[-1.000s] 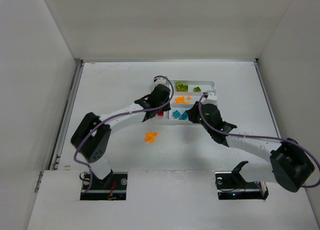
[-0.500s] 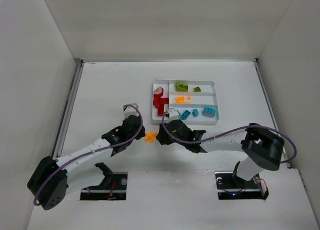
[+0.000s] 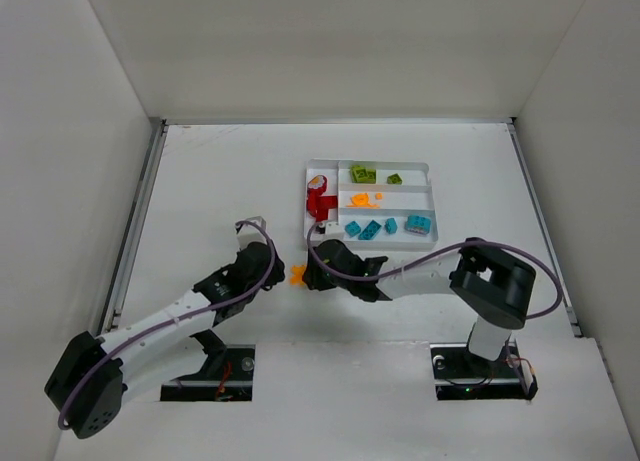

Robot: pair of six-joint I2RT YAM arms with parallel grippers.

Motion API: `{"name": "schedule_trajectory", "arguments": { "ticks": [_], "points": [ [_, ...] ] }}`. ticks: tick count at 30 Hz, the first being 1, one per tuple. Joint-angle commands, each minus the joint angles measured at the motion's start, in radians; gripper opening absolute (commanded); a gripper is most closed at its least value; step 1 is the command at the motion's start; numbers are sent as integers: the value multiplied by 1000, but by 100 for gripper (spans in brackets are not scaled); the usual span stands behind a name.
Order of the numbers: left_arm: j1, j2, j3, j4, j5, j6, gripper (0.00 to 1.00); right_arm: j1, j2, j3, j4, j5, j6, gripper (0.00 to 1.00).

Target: Sort the legos into containers by color

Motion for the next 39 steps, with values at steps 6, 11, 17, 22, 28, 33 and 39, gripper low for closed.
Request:
{"name": "schedule_trajectory", "arguments": {
  "ticks": [6,11,17,22,28,33,39],
  "points": [
    [-34,-48,-30,24,-13,-40,28,-2,51,97,-148,94,59,27],
    [-44,-54,-37,25,-11,-50,29,-4,69,118,-181,99,54,22],
    [-80,-57,-35,24,-19,-45,36,-2,28,85,-146,100,54,10],
    [-96,-37,-37,30,-23,-48,39,-2,-66,34,-105,97,45,9],
    [-121,-34,-50,47,-26,-57,39,-22,-167,-17,-109,94,31,10],
    [-141,-14,-55,62,-46,-54,39,-93,-237,-47,-112,91,-4,10],
    [-179,81,-27,74,-82,-31,39,-289,-314,-34,-106,35,-87,10]
  ]
}}
